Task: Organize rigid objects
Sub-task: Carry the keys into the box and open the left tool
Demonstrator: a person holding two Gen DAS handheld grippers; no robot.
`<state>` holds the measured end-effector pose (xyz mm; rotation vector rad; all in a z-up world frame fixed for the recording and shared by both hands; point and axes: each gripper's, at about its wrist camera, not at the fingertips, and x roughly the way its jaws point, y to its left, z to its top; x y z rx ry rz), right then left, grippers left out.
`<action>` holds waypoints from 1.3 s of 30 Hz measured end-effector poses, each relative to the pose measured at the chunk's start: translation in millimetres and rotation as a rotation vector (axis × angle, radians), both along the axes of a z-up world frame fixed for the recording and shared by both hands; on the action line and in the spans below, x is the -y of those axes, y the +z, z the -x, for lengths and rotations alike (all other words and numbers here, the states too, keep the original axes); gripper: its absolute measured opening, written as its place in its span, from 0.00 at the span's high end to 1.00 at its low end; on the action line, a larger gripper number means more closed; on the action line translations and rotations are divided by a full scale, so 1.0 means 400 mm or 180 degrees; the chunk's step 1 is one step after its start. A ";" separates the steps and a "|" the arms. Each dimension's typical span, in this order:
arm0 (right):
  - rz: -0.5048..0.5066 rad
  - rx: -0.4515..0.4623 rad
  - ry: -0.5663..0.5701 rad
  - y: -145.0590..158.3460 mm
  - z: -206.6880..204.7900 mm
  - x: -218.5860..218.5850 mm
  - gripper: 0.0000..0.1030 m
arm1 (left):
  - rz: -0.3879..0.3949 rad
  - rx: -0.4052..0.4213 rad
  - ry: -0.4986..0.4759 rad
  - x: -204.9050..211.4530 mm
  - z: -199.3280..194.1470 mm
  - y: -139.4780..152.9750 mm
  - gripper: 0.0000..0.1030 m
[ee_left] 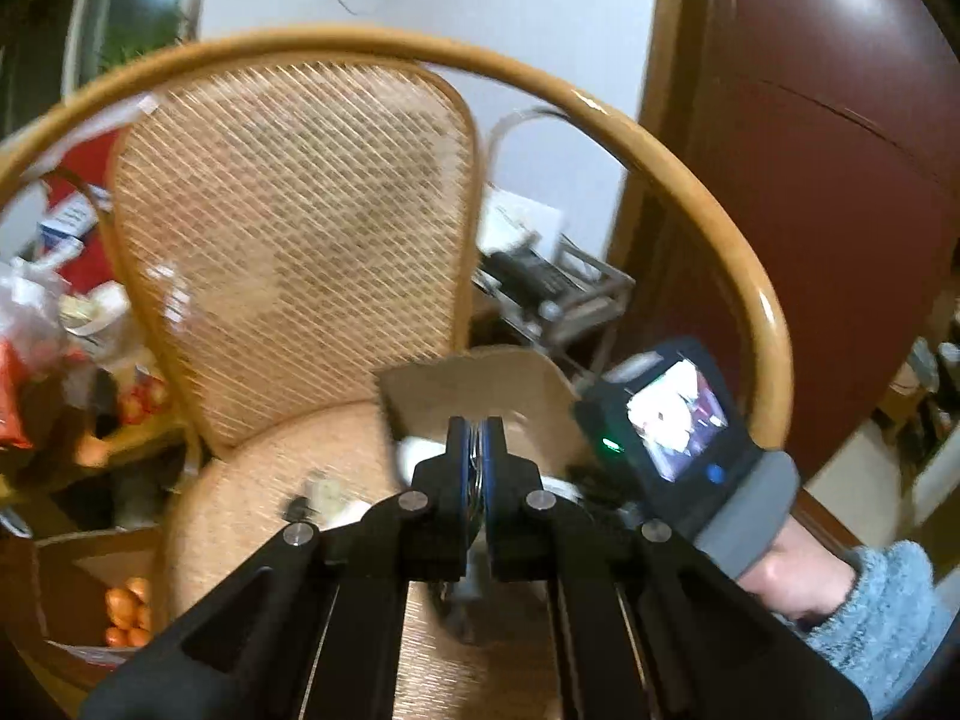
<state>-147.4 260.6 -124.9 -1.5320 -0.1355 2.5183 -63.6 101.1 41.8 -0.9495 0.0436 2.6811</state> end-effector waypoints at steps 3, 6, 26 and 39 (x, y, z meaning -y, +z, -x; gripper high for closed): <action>-0.0003 0.0001 0.0001 -0.001 -0.002 -0.002 0.92 | 0.0060 0.0119 -0.0110 -0.036 0.008 -0.039 0.97; -0.0006 0.0003 0.0002 -0.002 -0.002 0.000 0.92 | 0.0234 0.0209 -0.0156 -0.067 0.010 -0.076 0.97; -0.0009 0.0003 -0.0002 0.001 -0.001 -0.001 0.92 | 0.0397 0.0241 0.0192 0.027 0.017 -0.110 0.82; -0.0005 0.0005 -0.0008 0.002 -0.001 -0.003 0.92 | 0.0345 0.0281 0.0837 0.241 0.045 -0.125 0.09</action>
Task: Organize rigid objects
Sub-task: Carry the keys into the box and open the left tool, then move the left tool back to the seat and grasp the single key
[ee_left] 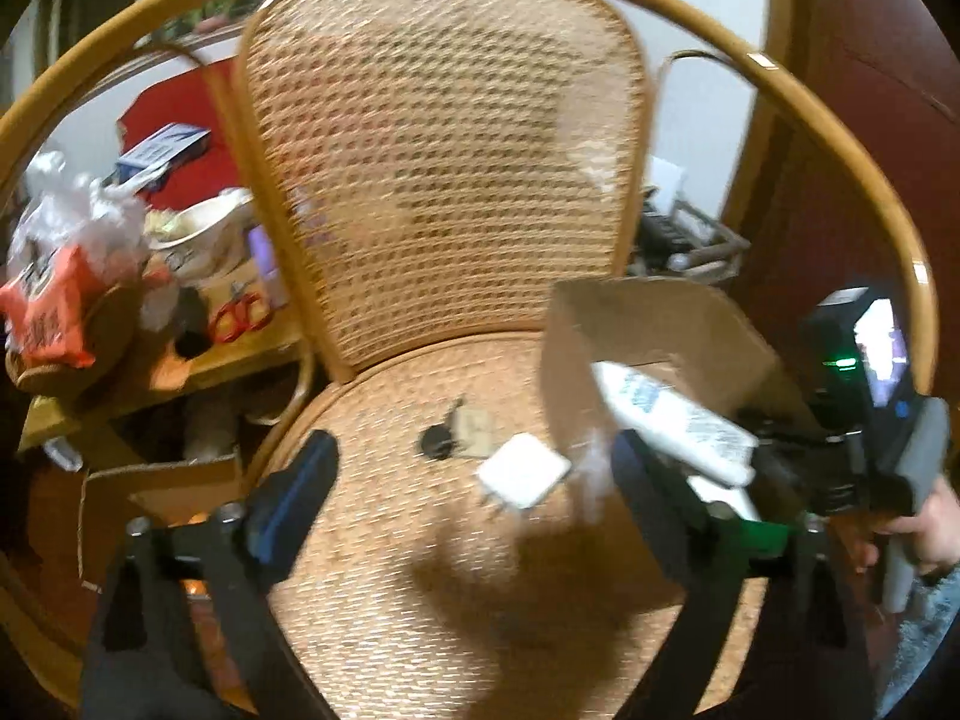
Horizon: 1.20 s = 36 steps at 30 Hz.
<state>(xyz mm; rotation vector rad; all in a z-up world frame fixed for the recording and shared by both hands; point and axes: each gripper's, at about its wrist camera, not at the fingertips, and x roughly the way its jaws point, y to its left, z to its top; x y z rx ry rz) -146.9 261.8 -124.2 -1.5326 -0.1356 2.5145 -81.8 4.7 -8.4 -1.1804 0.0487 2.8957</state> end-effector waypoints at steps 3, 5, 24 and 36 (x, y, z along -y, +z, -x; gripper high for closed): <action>-0.0005 0.0000 0.0004 0.000 0.000 0.001 0.92 | 0.0061 0.0184 0.0107 0.030 0.012 -0.033 0.09; -0.0006 0.0001 0.0002 -0.001 0.001 0.002 0.92 | 0.0066 0.0282 0.0126 0.041 0.008 -0.058 0.08; -0.0010 0.0004 0.0001 0.000 0.002 0.002 0.92 | 0.0786 0.0907 -0.0302 -0.033 0.022 -0.276 0.08; -0.0011 0.0006 -0.0005 0.001 0.002 0.002 0.92 | 0.0881 0.1014 -0.0548 -0.096 -0.001 -0.301 0.08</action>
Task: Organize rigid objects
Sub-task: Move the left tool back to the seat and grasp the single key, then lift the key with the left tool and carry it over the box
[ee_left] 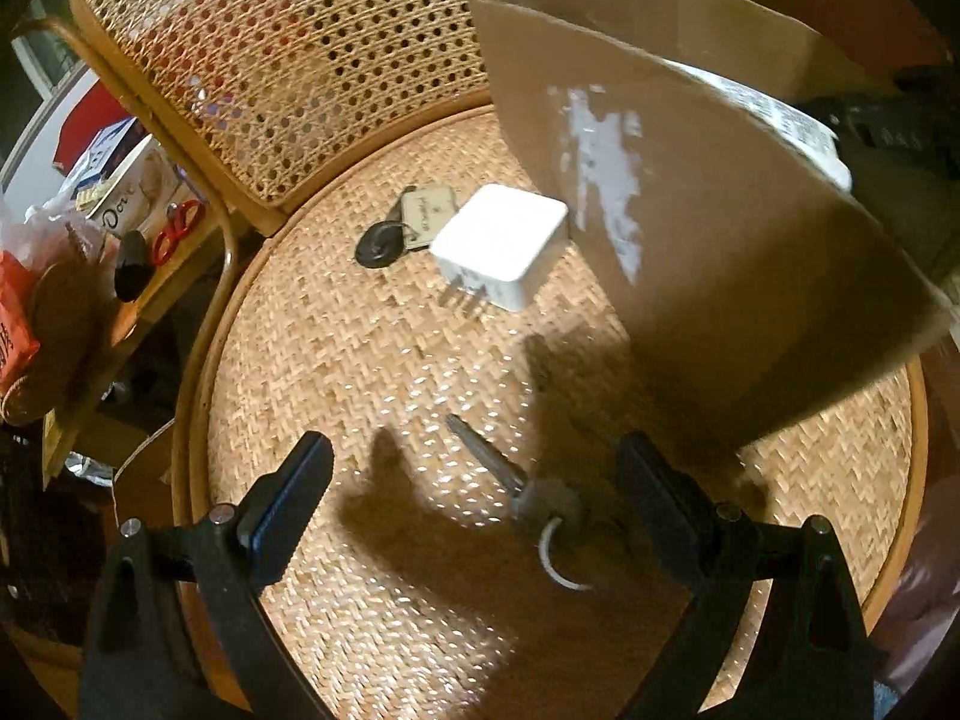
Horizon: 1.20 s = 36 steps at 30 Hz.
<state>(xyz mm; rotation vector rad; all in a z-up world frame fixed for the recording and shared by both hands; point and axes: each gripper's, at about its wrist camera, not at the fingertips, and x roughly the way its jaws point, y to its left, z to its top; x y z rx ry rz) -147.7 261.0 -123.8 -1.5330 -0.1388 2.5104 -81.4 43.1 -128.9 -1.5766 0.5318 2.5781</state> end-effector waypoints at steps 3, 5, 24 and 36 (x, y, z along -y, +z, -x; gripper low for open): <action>0.0003 0.0001 -0.0003 0.000 0.000 0.000 0.92 | -0.0006 0.0013 -0.0074 -0.015 -0.011 -0.002 0.08; 0.0000 -0.0001 -0.0002 0.000 0.001 0.001 0.92 | -0.0051 0.0029 -0.0008 -0.011 -0.013 -0.008 0.07; -0.0009 0.0003 -0.0007 0.001 0.002 0.002 0.92 | -0.0821 0.0173 0.0044 0.064 -0.022 0.023 0.79; -0.0010 0.0006 -0.0012 0.001 0.001 0.000 0.92 | -0.1135 -0.0137 0.0352 0.122 0.002 0.105 0.79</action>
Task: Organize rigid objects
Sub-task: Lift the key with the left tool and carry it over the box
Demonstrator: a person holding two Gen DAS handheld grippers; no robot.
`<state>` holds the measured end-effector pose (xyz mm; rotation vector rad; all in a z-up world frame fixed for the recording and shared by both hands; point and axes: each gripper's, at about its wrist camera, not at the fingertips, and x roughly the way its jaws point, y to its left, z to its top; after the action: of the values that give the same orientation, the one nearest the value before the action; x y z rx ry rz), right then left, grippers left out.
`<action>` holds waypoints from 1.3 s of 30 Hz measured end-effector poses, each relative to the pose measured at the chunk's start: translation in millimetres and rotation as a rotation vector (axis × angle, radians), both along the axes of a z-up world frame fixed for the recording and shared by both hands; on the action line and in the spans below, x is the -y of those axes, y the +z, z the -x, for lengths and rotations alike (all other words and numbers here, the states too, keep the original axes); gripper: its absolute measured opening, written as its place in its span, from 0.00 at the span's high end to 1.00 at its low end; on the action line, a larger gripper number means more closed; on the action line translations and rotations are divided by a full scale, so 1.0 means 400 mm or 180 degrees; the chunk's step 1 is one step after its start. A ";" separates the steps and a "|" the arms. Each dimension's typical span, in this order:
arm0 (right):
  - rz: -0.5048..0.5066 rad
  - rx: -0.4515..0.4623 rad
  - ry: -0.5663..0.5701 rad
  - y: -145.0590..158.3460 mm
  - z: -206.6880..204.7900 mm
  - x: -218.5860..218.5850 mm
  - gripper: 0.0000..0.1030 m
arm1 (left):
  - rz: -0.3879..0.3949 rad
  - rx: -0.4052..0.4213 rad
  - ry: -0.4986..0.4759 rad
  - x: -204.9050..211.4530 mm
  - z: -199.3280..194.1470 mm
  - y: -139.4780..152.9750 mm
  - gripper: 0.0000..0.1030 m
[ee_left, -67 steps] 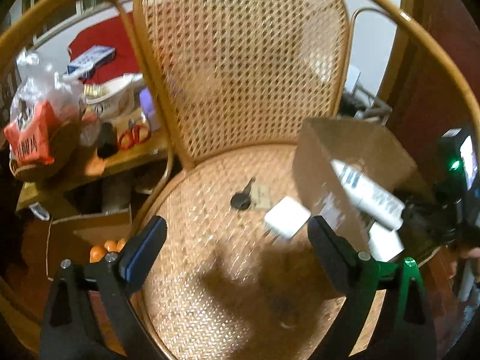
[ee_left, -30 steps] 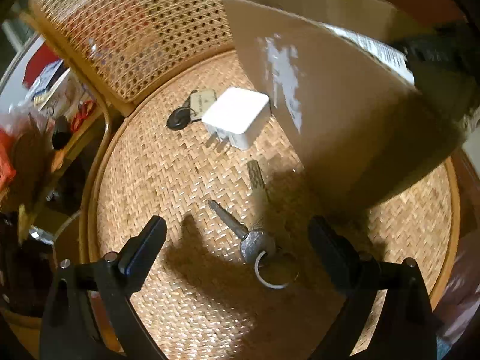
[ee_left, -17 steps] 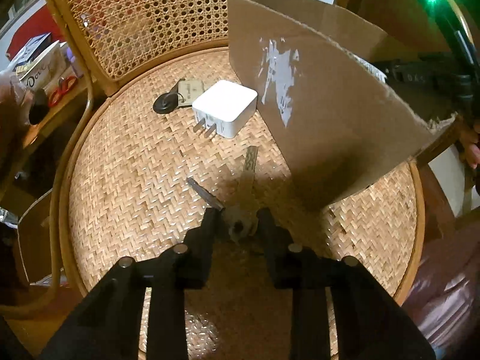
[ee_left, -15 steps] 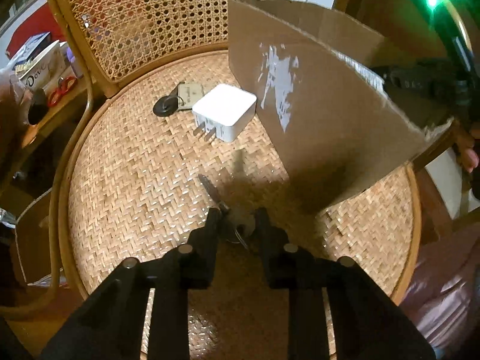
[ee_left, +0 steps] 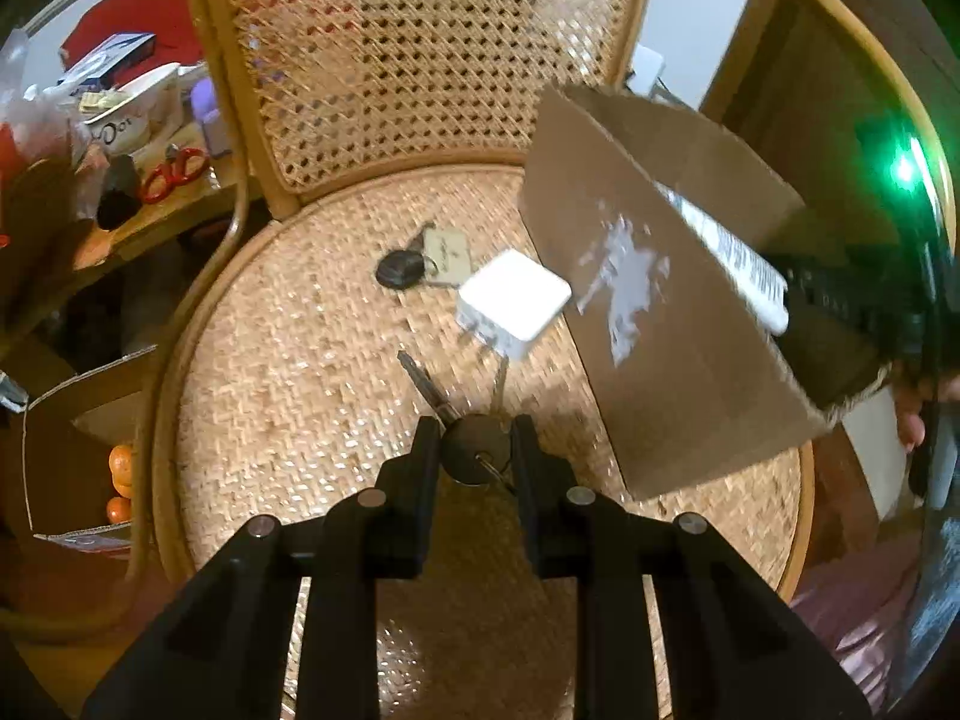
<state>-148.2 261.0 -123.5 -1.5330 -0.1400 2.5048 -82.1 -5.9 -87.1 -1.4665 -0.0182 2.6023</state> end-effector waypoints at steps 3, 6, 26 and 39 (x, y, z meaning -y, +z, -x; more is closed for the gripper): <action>-0.0003 0.0001 0.0001 0.000 0.002 0.002 0.92 | -0.0033 -0.0110 0.0057 0.002 0.005 0.036 0.79; -0.0006 0.0002 0.0000 0.000 0.002 0.002 0.92 | 0.0061 -0.0328 0.0099 -0.014 -0.004 0.089 0.79; 0.0001 0.0007 -0.0005 0.000 0.001 0.003 0.92 | -0.0184 -0.1258 -0.0380 -0.226 -0.041 0.348 0.79; -0.0001 0.0009 -0.0007 0.001 0.001 0.002 0.92 | -0.0072 -0.0750 -0.0508 -0.319 -0.004 0.208 0.78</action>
<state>-148.7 260.2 -123.2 -1.5356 -0.1392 2.5010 -80.6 121.7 -4.1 -1.0969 0.0922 2.6149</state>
